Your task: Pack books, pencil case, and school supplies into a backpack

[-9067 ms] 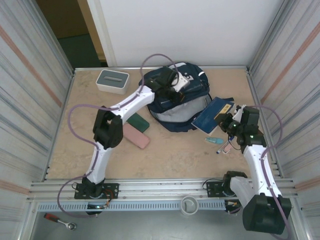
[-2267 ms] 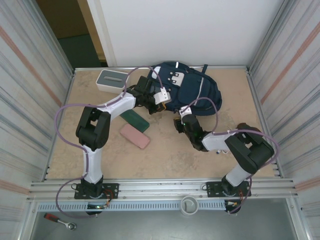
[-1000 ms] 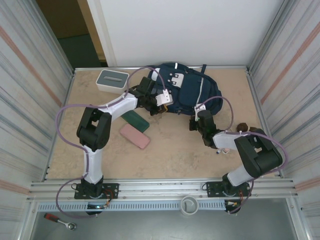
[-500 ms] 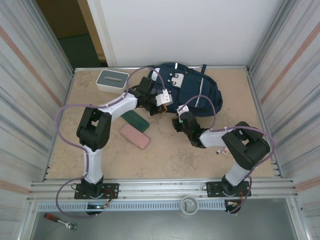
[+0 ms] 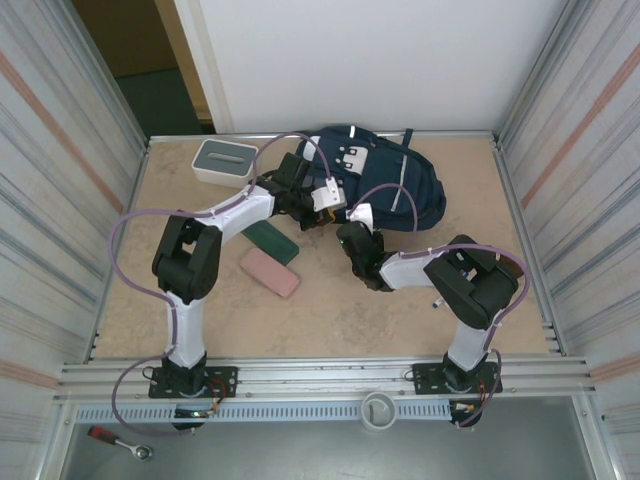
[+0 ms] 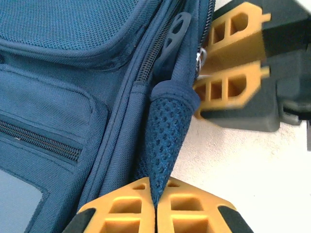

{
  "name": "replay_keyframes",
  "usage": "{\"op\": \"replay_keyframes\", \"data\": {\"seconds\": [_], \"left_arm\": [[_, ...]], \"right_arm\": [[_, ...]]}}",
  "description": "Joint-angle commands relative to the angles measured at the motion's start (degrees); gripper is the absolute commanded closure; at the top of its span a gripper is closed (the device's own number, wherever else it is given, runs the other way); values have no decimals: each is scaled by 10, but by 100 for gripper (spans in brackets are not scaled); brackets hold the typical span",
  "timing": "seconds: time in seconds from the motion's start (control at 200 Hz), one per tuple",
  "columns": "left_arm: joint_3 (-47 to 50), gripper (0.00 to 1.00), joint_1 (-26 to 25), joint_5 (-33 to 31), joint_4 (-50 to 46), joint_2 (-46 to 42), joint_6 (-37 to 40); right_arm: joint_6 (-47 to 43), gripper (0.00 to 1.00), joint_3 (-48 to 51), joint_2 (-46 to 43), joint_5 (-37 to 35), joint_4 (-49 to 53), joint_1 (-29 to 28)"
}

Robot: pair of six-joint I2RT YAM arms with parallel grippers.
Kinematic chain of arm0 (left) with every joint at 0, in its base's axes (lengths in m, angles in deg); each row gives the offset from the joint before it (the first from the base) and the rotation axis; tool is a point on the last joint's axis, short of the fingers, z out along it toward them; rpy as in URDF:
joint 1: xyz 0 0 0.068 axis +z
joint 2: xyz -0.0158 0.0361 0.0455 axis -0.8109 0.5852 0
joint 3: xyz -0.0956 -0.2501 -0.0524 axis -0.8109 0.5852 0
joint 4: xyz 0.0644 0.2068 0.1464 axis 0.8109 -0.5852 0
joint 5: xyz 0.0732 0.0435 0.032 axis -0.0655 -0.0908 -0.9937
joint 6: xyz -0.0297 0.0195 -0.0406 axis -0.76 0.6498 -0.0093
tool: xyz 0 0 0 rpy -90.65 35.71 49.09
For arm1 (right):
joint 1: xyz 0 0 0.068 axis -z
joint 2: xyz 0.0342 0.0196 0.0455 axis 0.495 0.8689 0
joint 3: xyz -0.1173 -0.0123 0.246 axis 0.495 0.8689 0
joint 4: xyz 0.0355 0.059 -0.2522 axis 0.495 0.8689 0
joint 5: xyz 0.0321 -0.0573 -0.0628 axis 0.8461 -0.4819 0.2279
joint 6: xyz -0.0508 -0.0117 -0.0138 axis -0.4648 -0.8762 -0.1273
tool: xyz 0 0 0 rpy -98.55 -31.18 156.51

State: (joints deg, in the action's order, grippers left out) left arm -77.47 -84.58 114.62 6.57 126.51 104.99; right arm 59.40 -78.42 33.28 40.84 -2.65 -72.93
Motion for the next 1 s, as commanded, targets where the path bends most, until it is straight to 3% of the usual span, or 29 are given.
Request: {"op": "replay_keyframes", "data": {"seconds": [0.0, 0.125, 0.421, 0.997], "left_arm": [[-5, 100, -3, 25, -3, -40, -3], [-5, 100, -2, 19, -3, -39, 0], [0, 100, -1, 12, -4, -39, 10], [4, 100, 2, 13, -11, -44, 19]], "right_arm": [[5, 92, -2, -4, -60, -14, 6], [-10, 100, 30, -26, -21, -44, 19], [-39, 100, 95, -97, 167, -41, 83], [-20, 100, 160, -198, 406, 5, 221]]}}
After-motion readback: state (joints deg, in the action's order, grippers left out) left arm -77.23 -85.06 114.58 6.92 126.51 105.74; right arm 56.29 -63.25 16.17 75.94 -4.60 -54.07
